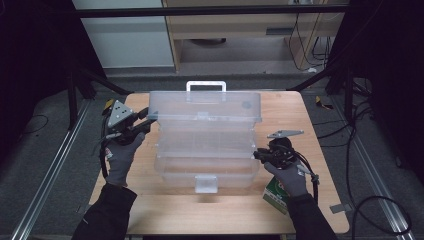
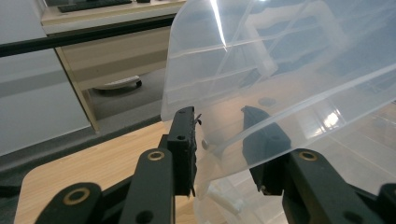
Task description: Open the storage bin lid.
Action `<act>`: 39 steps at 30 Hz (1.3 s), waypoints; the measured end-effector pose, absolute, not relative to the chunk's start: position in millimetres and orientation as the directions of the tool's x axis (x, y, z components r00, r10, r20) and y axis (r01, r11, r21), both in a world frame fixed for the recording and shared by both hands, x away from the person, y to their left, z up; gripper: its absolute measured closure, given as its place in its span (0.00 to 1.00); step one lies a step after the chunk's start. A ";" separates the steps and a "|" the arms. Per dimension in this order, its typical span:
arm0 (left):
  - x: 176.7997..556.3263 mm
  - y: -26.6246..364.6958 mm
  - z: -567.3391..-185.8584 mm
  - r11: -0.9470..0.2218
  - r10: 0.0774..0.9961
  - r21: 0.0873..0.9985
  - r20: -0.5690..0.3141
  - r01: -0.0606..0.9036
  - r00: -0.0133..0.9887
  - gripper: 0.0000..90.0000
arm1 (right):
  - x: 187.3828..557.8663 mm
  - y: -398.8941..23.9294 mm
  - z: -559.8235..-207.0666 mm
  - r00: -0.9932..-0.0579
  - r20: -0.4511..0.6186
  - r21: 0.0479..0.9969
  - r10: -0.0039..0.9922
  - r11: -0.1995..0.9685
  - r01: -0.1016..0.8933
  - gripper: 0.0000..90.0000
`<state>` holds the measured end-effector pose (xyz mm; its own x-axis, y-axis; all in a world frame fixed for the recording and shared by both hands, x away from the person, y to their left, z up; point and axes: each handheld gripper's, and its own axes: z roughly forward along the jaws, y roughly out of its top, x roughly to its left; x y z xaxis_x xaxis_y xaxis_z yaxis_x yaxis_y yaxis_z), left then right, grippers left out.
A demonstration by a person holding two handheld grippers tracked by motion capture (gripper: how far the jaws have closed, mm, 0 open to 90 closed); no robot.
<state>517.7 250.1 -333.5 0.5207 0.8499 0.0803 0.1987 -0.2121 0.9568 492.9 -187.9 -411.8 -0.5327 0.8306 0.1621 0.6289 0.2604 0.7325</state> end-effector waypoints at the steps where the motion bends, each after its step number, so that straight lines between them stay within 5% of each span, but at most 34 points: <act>1: 518.7 249.7 -333.1 -0.204 0.852 0.958 0.074 0.199 0.518 0.72 | 492.8 -187.9 -411.8 -0.532 0.162 0.732 0.831 0.260 0.629 0.81; 39: 567.6 237.7 -307.8 -0.231 0.892 0.940 0.101 0.251 0.441 0.82 | 491.8 -188.8 -412.1 -0.517 0.183 0.734 0.836 0.234 0.637 0.83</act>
<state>567.6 237.7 -307.8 0.4409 0.8919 0.1010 0.2511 -0.2306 0.9401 491.8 -188.8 -412.1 -0.5171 0.8362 0.1827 0.6373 0.2337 0.7344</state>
